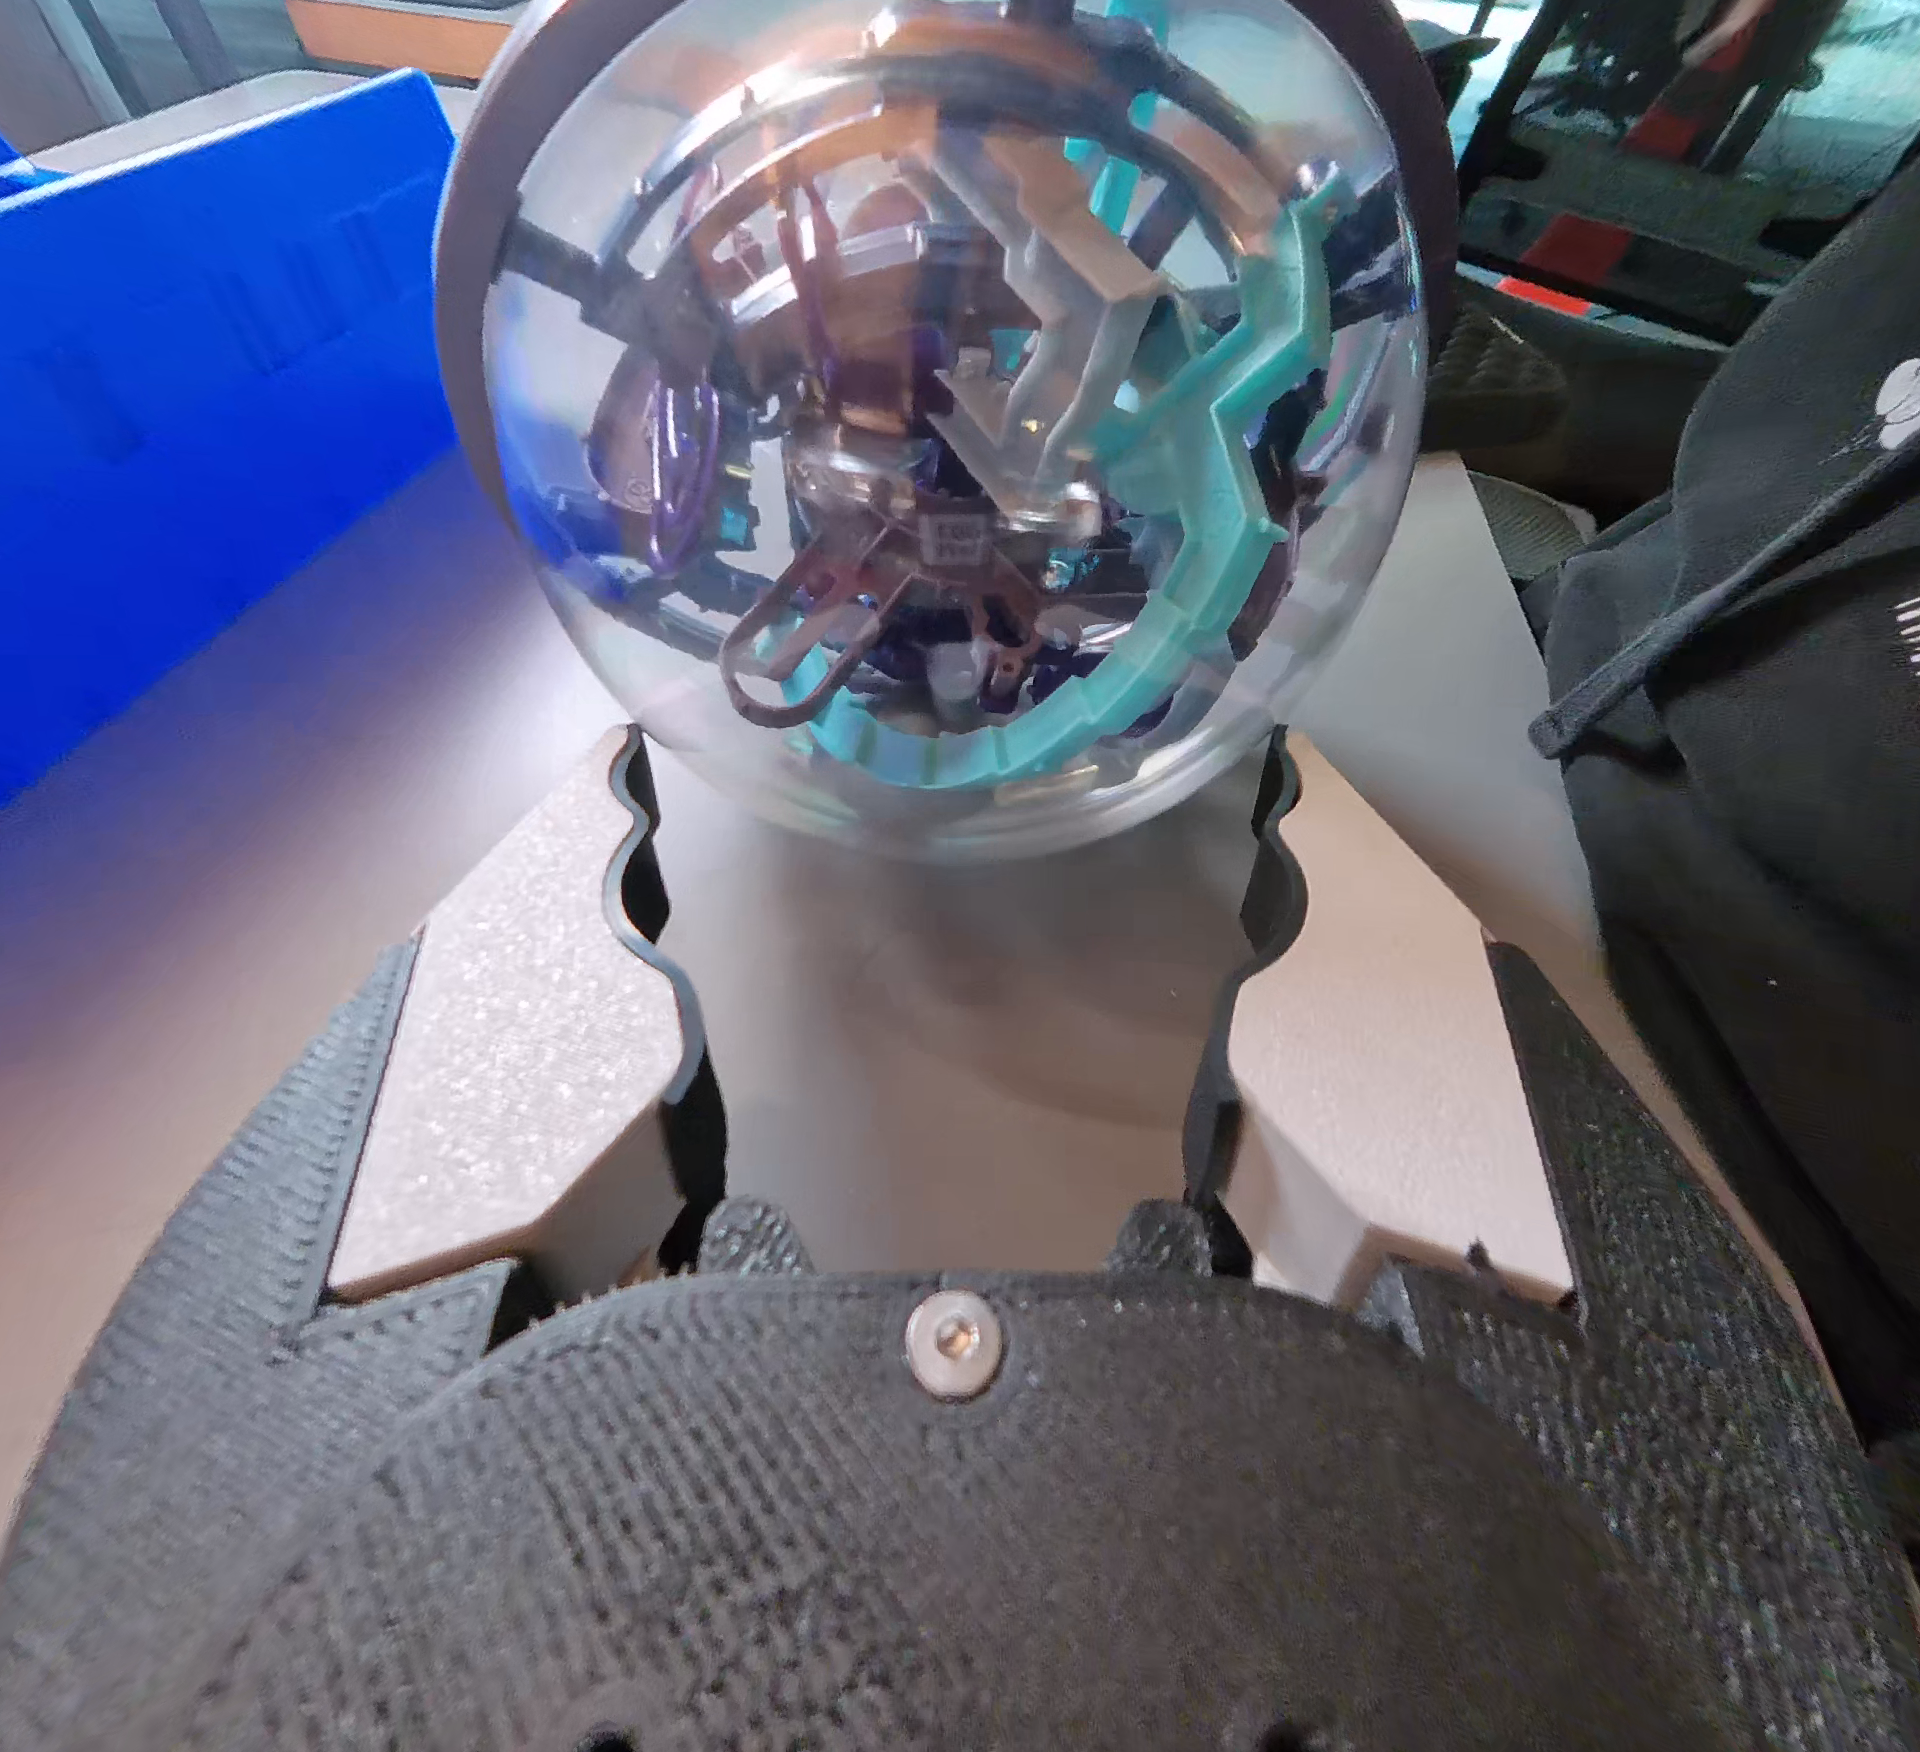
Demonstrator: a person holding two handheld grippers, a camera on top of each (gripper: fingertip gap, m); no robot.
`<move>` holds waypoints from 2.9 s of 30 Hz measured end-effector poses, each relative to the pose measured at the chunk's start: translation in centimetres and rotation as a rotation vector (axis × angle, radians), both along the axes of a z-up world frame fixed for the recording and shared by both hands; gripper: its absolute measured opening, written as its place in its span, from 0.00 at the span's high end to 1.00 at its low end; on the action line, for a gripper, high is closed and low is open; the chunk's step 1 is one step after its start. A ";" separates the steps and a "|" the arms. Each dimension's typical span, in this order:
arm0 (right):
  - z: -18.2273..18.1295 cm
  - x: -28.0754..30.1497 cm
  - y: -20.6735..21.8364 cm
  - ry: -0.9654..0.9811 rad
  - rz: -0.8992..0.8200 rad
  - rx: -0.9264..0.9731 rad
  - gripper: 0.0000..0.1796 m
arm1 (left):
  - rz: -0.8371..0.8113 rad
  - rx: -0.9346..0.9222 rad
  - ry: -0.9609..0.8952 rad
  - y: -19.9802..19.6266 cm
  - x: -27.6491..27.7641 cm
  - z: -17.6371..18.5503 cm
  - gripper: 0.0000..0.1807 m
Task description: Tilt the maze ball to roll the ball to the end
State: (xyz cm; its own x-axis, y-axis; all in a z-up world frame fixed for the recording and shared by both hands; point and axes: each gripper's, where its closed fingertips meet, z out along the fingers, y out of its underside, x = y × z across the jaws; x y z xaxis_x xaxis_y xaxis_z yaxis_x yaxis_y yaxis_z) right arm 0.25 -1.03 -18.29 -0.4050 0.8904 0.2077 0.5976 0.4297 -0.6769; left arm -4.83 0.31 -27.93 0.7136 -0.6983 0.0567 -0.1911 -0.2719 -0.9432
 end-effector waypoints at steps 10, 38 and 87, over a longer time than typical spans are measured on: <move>-2.1 2.7 0.6 0.368 -0.399 0.262 0.80 | 0.026 0.046 0.086 -0.3 0.9 0.2 0.41; -3.4 8.1 5.9 0.491 -0.238 -0.110 0.97 | -0.471 0.138 0.007 5.9 -1.2 3.9 0.79; -3.7 9.0 8.8 0.498 -0.287 -0.174 0.96 | -0.458 0.227 0.147 3.6 1.3 5.8 0.96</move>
